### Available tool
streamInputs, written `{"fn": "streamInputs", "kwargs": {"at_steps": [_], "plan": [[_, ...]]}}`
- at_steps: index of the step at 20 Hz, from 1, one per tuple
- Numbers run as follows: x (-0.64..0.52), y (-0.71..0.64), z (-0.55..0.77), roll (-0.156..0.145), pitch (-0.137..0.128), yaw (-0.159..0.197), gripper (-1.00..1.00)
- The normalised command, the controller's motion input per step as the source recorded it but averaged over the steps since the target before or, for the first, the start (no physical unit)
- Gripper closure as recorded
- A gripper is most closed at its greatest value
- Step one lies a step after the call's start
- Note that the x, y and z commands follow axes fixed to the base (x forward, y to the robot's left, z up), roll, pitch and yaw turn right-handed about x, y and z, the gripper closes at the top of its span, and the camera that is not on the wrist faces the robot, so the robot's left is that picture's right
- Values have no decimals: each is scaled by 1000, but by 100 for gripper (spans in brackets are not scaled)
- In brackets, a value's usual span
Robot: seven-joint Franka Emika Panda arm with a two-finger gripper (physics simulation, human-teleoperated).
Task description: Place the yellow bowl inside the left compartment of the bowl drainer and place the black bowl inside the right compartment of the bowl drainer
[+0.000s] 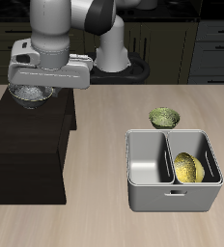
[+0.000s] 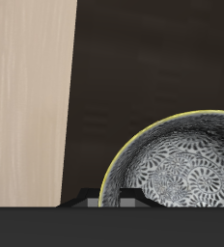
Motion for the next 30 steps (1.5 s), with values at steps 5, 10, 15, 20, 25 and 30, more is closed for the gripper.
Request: {"fn": "streamInputs", "kwargs": {"at_steps": [5, 10, 15, 20, 25, 30], "plan": [[-93, 377, 357, 50, -47, 1, 100], [-10, 622, 284, 68, -36, -2, 100], [100, 427, 129, 49, -13, -13, 100], [222, 590, 93, 66, 8, -27, 100], [114, 417, 28, 49, 8, -22, 100], [184, 669, -42, 14, 11, -48, 100]]}}
